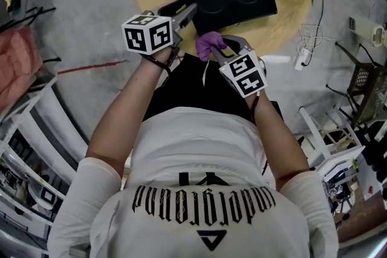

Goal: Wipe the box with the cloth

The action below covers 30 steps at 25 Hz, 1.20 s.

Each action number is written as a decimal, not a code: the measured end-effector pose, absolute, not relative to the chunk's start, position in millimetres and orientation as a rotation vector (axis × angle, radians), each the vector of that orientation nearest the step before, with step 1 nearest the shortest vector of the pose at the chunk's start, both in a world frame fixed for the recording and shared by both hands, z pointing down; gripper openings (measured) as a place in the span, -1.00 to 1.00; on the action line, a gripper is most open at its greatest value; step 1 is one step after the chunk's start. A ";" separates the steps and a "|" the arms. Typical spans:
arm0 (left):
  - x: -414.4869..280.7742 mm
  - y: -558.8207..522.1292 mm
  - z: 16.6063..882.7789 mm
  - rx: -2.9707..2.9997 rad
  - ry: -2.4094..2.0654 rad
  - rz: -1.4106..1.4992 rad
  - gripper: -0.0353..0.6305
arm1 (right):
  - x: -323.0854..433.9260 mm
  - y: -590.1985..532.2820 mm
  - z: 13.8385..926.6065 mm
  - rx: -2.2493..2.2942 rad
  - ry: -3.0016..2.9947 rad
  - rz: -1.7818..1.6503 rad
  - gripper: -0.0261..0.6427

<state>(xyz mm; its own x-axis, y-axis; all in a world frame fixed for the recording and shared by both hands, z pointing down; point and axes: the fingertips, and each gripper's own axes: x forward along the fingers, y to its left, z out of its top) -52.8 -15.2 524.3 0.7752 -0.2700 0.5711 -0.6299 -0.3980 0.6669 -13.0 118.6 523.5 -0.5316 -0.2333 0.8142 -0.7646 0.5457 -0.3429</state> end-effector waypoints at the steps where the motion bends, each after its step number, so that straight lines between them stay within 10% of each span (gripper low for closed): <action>1: -52.8 -15.1 524.2 1.993 -0.675 0.463 -0.30 | -4.1 114.9 520.7 0.828 -2.044 0.926 -0.61; 21: -49.0 -17.2 526.2 2.000 -0.644 0.484 -0.29 | 225.7 71.4 515.8 1.299 -1.753 1.025 -0.61; 30: -52.9 -14.9 526.1 1.998 -0.654 0.485 -0.29 | 155.2 85.4 534.5 1.145 -1.828 1.090 -0.61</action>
<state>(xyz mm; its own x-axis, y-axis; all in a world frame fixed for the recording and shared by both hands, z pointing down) -52.9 -14.9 526.1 0.7788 -0.2488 0.5758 -0.6233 -0.4108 0.6654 155.2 85.4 534.5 -0.3559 -0.3278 0.8751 -0.9257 0.2519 -0.2821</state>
